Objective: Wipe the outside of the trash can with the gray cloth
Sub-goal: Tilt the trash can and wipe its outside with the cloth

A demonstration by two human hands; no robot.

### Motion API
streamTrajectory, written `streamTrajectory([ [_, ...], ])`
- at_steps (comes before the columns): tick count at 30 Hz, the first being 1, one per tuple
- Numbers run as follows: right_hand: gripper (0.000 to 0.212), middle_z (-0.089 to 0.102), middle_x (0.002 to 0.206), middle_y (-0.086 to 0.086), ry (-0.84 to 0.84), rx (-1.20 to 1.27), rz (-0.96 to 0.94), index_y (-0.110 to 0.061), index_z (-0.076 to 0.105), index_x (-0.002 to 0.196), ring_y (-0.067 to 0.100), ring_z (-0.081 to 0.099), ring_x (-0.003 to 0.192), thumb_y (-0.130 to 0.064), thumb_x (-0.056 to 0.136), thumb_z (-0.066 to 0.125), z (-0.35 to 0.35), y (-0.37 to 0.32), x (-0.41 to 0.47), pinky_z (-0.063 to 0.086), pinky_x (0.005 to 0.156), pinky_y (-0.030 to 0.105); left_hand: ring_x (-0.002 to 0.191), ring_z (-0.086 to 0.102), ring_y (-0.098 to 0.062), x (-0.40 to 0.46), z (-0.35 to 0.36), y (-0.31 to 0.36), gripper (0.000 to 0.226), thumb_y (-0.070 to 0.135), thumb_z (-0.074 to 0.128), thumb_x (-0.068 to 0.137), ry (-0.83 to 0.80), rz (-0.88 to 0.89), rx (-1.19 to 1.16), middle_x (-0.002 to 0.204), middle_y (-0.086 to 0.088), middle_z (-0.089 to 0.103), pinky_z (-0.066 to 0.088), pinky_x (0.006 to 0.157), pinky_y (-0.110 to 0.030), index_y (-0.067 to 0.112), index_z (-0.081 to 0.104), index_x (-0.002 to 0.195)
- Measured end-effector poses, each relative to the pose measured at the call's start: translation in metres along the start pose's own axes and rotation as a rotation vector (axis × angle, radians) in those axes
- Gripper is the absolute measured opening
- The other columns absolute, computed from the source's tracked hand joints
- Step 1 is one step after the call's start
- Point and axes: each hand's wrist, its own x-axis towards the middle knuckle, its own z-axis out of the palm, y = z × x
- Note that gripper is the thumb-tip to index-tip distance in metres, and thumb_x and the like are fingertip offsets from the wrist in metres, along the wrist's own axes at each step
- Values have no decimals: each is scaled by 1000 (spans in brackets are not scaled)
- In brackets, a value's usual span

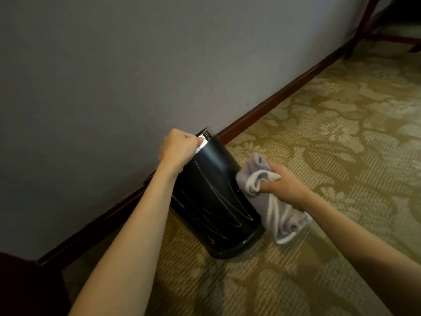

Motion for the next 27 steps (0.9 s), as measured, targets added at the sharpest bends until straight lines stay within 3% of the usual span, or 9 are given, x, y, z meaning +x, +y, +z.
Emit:
streamTrajectory([
  [4,26,66,83,-3,116,214,-146,-25,58,93,15,62,76,-18,71,69,15,-56,21,50,68,39,67,54,-31,-9,7,6,27,29,63,75,35,28,78,60,-2,59,48,67,-32,14,60,53],
  [7,31,68,91,-3,146,245,-183,-27,58,100,17,65,85,-22,71,67,24,-72,27,53,71,37,81,63,-34,-8,5,7,18,29,62,75,45,22,95,72,-4,67,54,75,-36,25,67,58],
  [9,31,67,91,-3,104,260,-190,-26,59,102,17,65,85,-19,73,68,25,-68,26,53,72,36,80,63,-35,-5,1,2,26,30,65,75,56,0,69,62,-7,61,49,69,-31,16,67,54],
  [14,25,58,70,-15,-77,-18,-131,-31,52,76,-3,51,60,-15,69,71,13,-29,11,42,56,21,85,67,-33,1,-14,-11,28,36,62,68,29,-39,-2,68,-3,65,55,79,-37,11,74,71],
  [17,23,58,69,-7,-175,-95,-9,-22,53,73,9,53,65,-8,70,71,4,1,1,41,59,26,88,68,-32,3,-22,-17,27,36,64,69,27,-59,-59,83,-11,74,56,86,-44,14,77,76],
  [20,19,59,73,5,-252,-192,27,-13,54,77,18,53,68,-7,70,71,-6,6,2,41,61,36,85,65,-37,1,-20,-17,27,33,65,73,55,-31,-49,74,-17,66,54,77,-41,11,69,58],
  [22,20,61,73,-2,-205,-220,-13,-18,55,79,15,56,68,-12,69,72,-3,-6,5,43,60,35,69,60,-35,-2,-15,-14,35,31,65,77,75,-22,-11,54,-6,56,46,62,-34,11,58,49],
  [24,23,61,72,-10,-122,-99,-99,-26,55,79,13,57,69,-16,69,74,8,-29,9,45,60,32,57,43,-27,-4,-9,-9,44,31,65,78,98,-15,34,45,4,39,37,58,-29,15,47,42],
  [27,32,68,91,-1,-7,98,-196,-25,59,98,19,65,85,-24,69,73,23,-70,20,51,73,40,65,47,-35,-8,1,-1,34,34,63,78,90,13,69,52,2,45,36,58,-30,15,55,50],
])
